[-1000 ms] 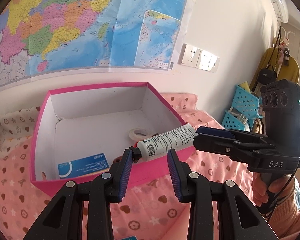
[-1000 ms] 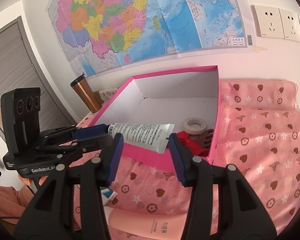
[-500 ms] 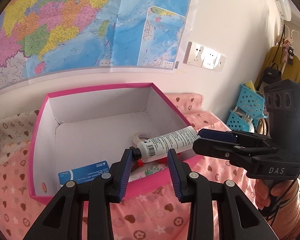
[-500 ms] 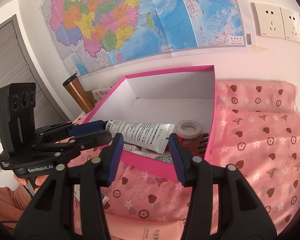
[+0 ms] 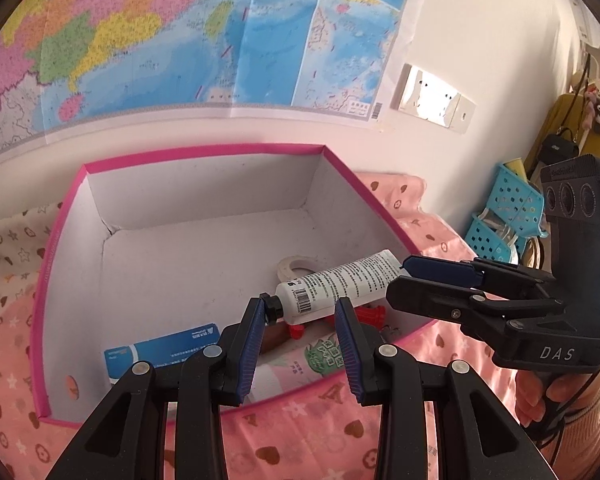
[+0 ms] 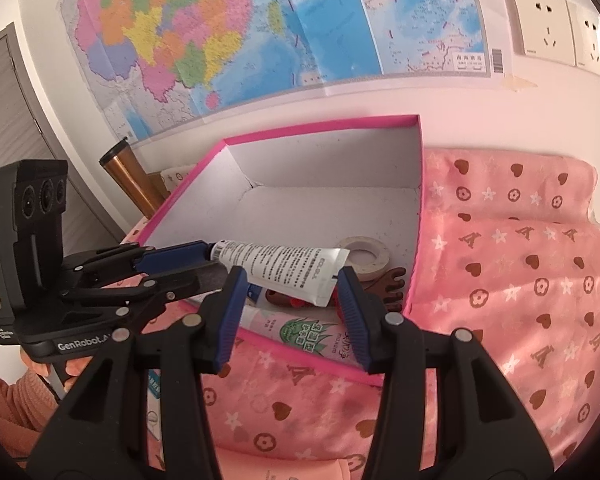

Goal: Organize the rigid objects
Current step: 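Open the right tool to release the white tube in the box, then move the right tool to the large pink tube with white cap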

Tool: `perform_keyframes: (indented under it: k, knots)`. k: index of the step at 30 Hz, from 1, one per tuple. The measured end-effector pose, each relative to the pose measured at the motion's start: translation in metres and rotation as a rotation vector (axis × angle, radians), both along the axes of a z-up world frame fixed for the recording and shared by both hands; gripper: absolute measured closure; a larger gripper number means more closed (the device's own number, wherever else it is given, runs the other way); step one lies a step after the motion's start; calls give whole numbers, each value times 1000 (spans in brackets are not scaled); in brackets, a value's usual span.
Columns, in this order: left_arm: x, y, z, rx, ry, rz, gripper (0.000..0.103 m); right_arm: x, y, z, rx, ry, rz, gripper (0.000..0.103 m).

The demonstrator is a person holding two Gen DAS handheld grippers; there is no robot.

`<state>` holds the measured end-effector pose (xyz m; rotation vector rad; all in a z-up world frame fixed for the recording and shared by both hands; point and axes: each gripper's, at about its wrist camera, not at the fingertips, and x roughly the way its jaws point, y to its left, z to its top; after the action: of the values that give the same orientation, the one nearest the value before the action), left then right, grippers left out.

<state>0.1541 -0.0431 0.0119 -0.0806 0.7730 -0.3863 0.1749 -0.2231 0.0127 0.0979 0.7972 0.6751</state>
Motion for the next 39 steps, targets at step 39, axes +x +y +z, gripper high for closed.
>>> perform_keyframes:
  k: [39]
  knots:
    - [-83,42,6,7,-137,81,57,-62,-20,5,110,-24,45,52]
